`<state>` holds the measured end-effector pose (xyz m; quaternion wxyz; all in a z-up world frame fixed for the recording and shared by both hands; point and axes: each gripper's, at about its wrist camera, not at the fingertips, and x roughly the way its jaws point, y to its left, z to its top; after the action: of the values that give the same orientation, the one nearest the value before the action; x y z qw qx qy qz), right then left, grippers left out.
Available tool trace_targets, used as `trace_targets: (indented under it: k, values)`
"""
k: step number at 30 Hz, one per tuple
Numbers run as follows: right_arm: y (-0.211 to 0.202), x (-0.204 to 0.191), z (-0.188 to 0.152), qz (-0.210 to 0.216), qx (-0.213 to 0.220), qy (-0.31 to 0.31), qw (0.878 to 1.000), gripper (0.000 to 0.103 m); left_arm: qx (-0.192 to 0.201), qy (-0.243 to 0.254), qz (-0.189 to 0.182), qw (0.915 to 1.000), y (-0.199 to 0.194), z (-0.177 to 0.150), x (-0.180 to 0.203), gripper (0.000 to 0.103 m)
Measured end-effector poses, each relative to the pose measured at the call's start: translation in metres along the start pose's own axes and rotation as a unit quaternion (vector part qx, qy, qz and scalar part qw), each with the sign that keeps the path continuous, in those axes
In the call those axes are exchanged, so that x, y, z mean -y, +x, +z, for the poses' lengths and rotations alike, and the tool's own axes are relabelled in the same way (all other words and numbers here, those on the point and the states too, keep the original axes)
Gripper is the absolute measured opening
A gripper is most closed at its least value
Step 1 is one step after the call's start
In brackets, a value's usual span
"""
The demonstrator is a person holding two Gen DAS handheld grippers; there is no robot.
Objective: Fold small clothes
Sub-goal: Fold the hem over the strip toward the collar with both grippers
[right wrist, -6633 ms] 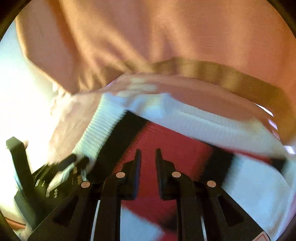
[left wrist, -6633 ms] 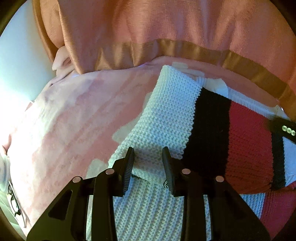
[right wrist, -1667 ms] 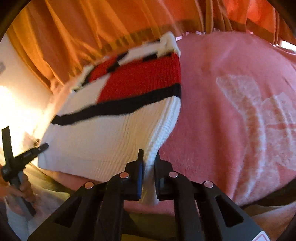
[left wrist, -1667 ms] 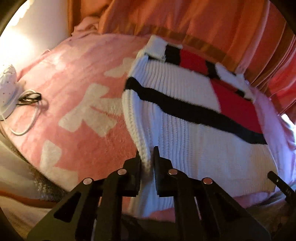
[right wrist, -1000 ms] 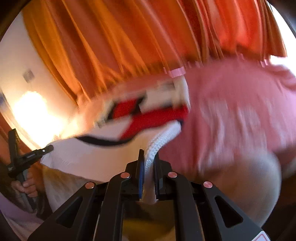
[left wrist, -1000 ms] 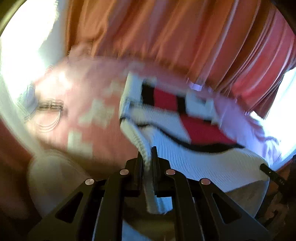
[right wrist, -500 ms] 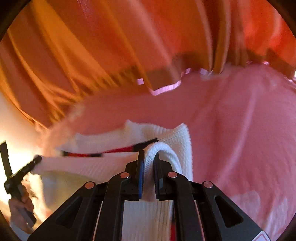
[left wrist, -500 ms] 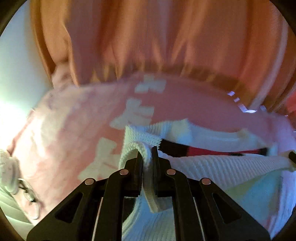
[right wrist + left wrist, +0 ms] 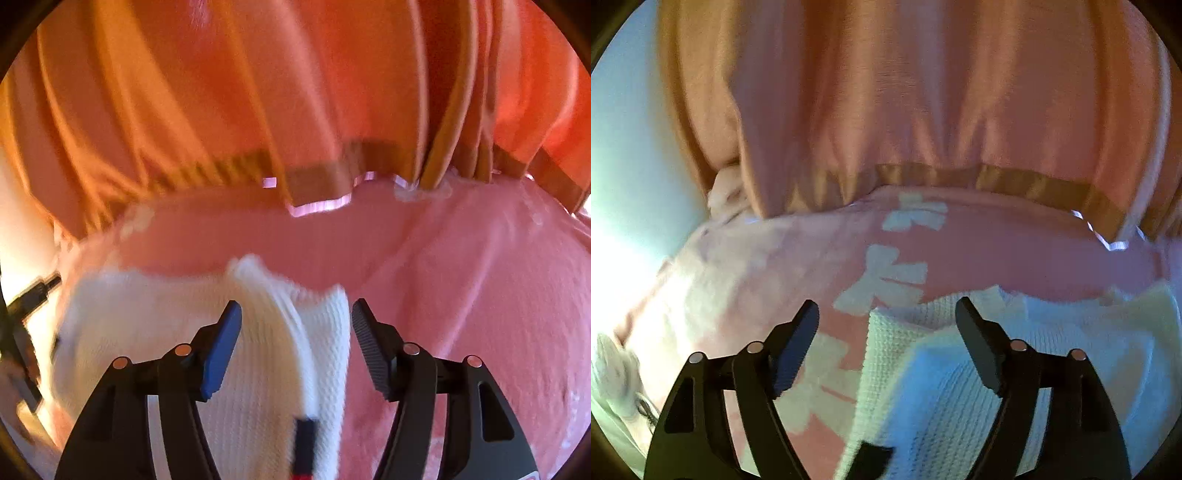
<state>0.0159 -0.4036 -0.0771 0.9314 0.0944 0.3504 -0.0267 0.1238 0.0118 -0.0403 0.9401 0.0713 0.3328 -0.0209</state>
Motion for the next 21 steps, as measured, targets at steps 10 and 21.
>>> trace_targets:
  k: [10,21]
  values:
    - [0.059,-0.008,-0.025,0.013,-0.097,-0.03,0.995,0.018,-0.116,0.0,-0.047,0.9921,0.052,-0.02,0.019,0.044]
    - [0.056,0.019,-0.024,-0.008,-0.107,0.024,0.994,0.006,-0.141,-0.027,-0.02,0.9895,0.057,-0.018,0.004,0.007]
